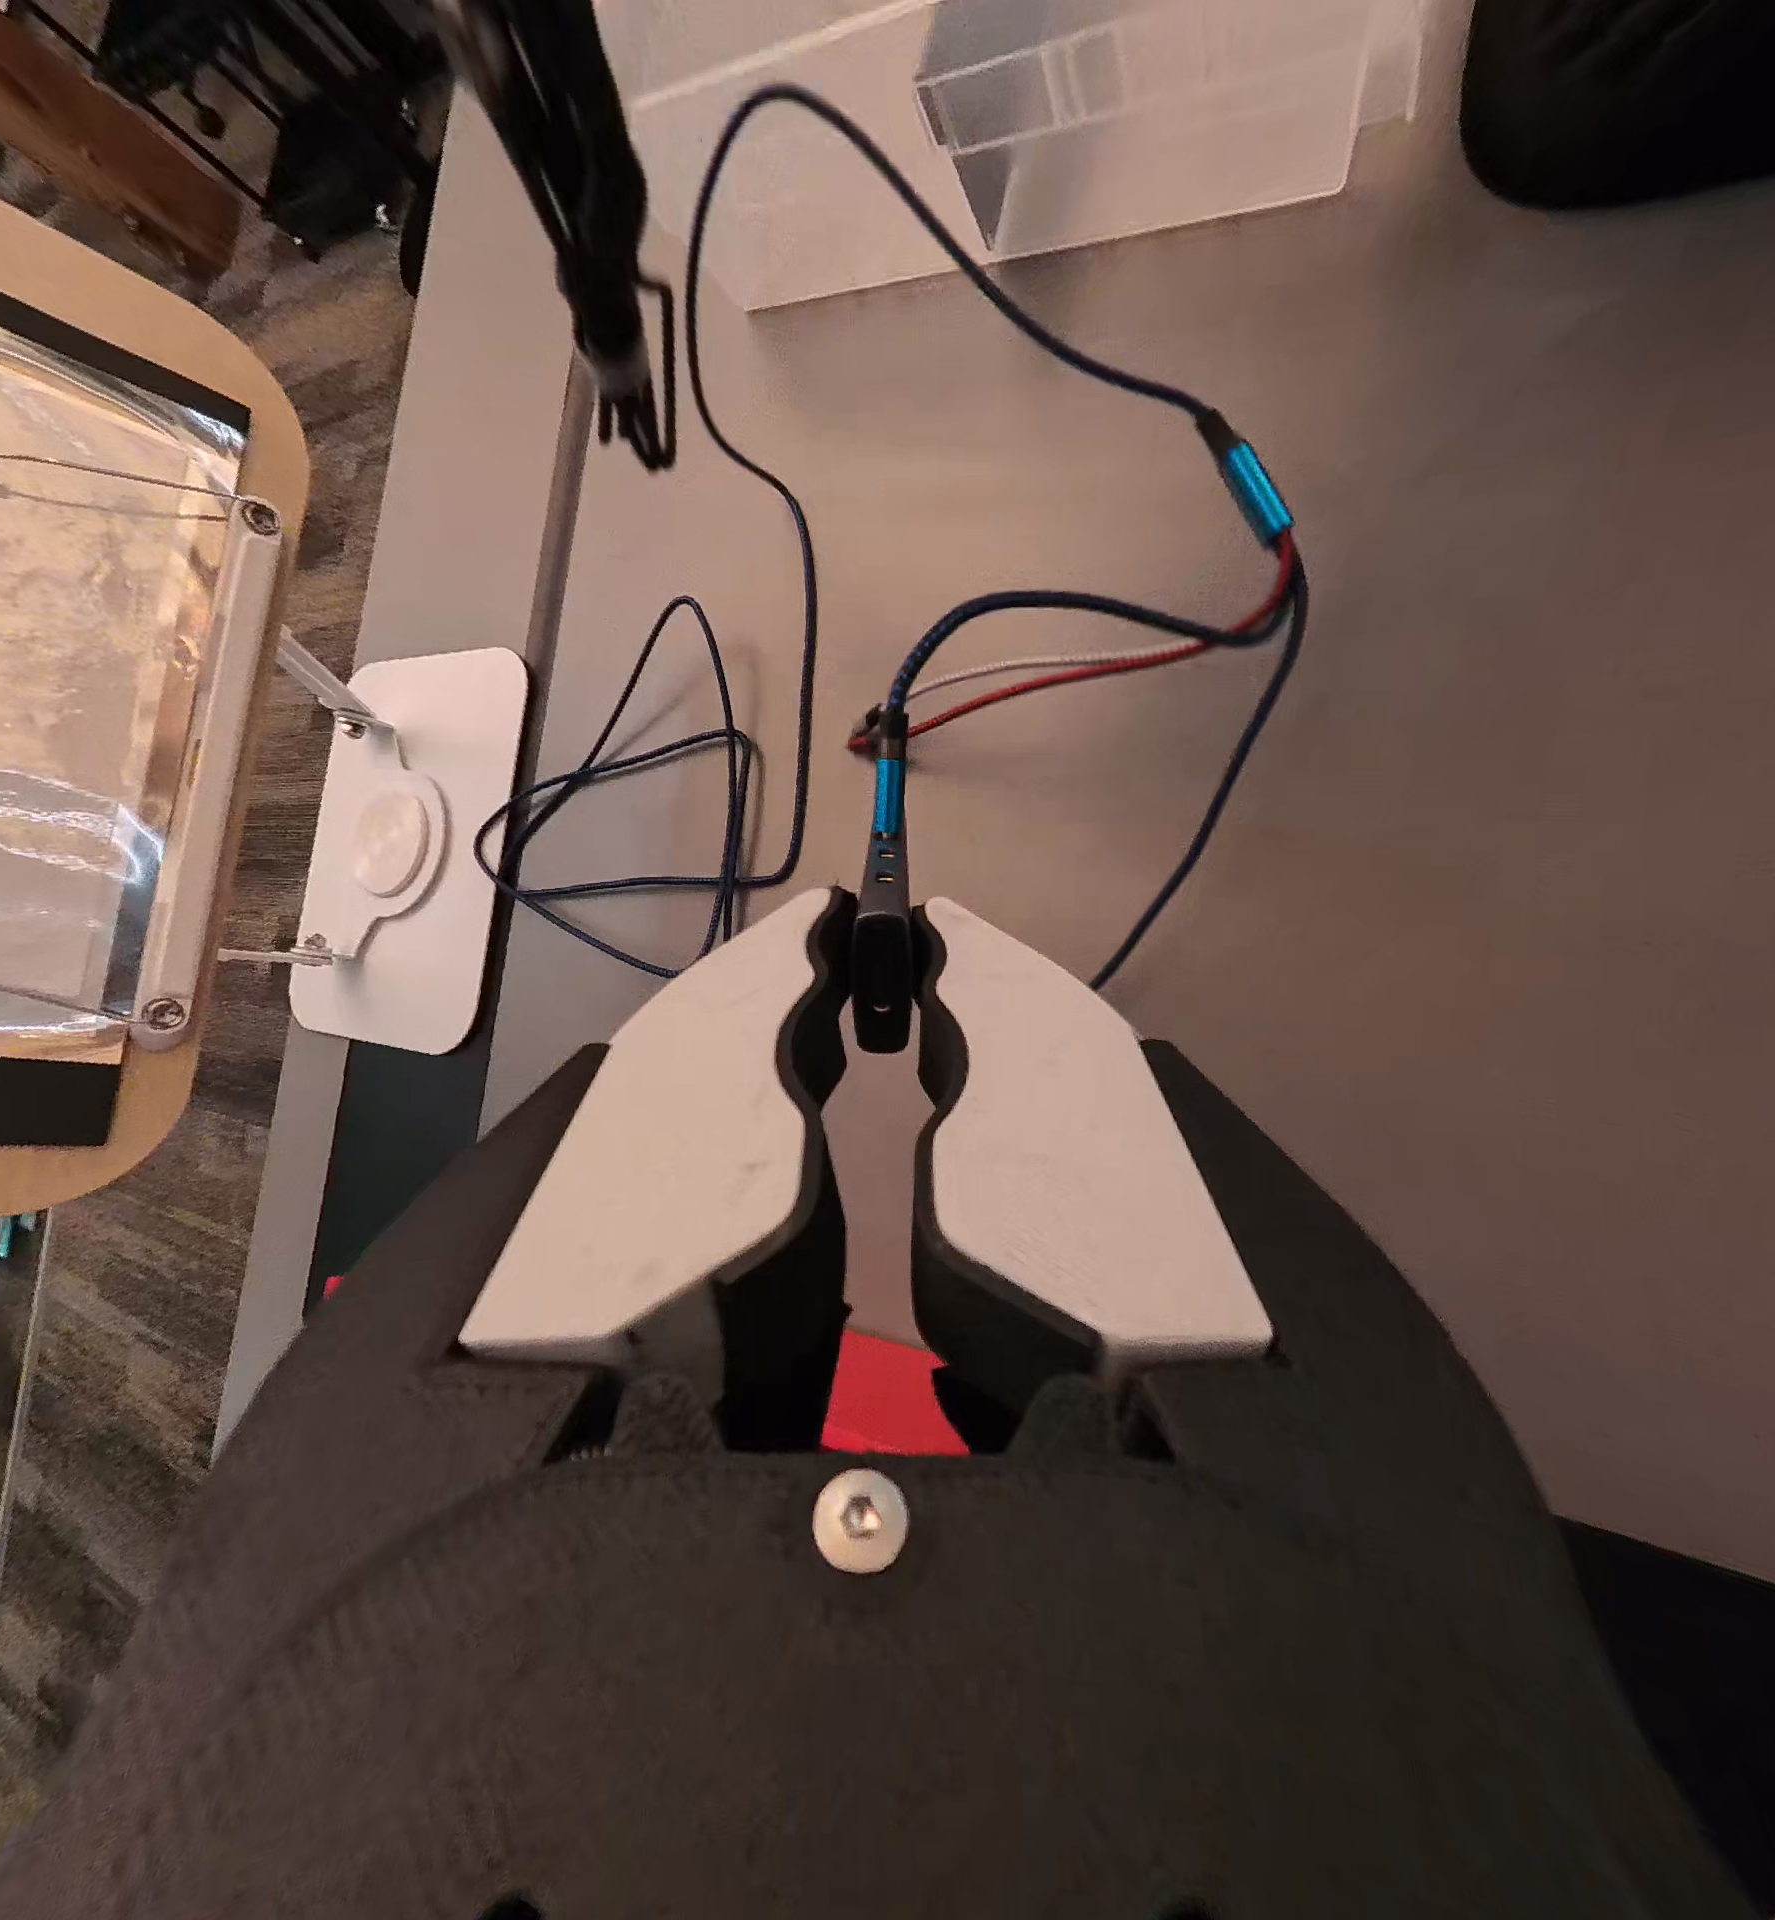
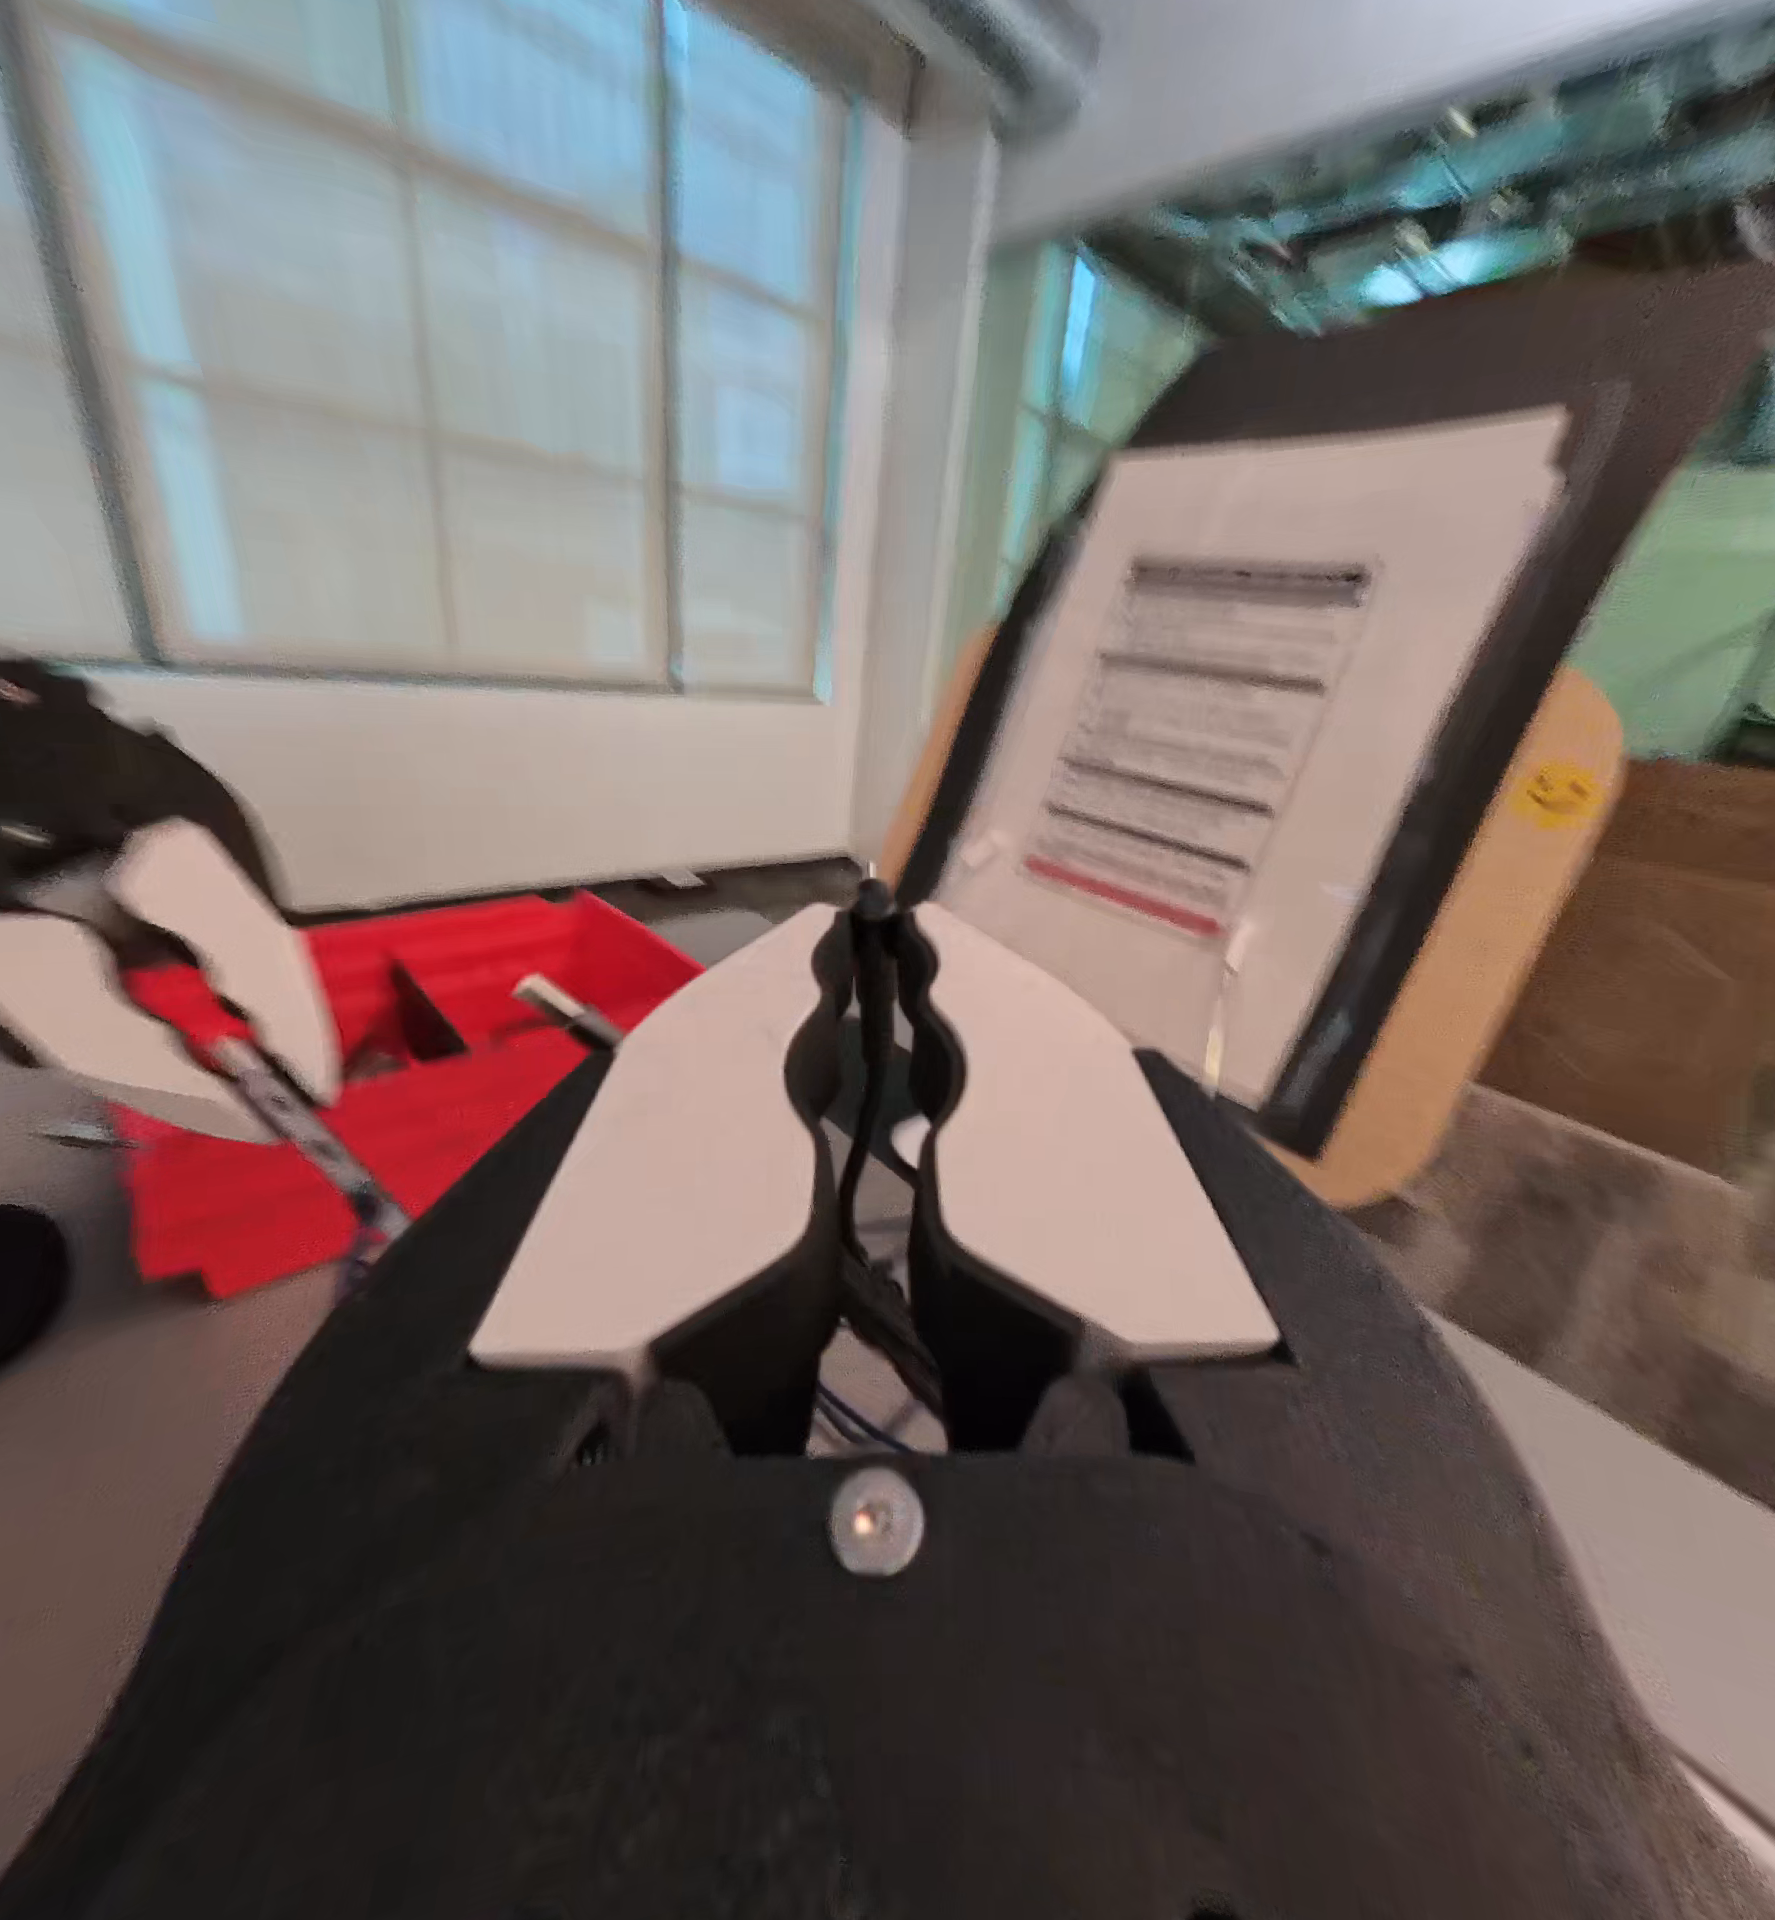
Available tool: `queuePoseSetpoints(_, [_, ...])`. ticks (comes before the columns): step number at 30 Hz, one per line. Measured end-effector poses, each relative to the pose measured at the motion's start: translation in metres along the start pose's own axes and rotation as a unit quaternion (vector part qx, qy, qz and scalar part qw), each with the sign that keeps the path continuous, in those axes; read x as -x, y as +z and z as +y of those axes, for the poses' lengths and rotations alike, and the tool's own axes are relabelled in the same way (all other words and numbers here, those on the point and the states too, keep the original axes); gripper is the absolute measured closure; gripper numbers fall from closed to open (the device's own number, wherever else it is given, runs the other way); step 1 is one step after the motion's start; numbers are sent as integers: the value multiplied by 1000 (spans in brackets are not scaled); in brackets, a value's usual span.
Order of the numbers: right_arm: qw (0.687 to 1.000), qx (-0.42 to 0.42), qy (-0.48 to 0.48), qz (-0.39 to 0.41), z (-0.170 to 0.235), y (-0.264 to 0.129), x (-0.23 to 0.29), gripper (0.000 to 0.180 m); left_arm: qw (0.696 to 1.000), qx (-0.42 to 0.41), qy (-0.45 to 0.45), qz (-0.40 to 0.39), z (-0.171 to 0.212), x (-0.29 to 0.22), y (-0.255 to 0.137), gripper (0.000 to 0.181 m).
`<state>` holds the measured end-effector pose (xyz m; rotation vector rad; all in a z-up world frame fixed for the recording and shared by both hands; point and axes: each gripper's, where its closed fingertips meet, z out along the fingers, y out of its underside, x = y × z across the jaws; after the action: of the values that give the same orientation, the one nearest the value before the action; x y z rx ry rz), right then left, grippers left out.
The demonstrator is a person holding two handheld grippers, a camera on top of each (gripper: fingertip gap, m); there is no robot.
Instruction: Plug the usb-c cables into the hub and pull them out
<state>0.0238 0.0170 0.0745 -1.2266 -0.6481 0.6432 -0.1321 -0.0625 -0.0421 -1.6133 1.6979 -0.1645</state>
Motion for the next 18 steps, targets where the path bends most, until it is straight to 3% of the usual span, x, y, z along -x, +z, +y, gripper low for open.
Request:
queuePoseSetpoints(2, [998, -9, 16, -60, -16, -8, 14, 172, 1000, -2, 1, 5, 0, -1, 1, 171])
queuePoseSetpoints(4, [987, 14, -29, -155, -22, -18, 47, 172, 1000, -7, -2, 10, -1, -2, 2, 171])
queuePoseSetpoints(8, [937, 138, -161, -277, 8, -33, 110, 172, 1000, -14, -2, 13, -4, -3, 2, 171])
queuePoseSetpoints(12, [906, 204, -204, -309, 39, -21, 147, 172, 999, -28, 3, 18, -12, -7, 1, 171])
queuePoseSetpoints(18, [905, 213, -235, -284, 65, 10, 167, 172, 999, -50, 8, 7, -24, -7, 0, 171])
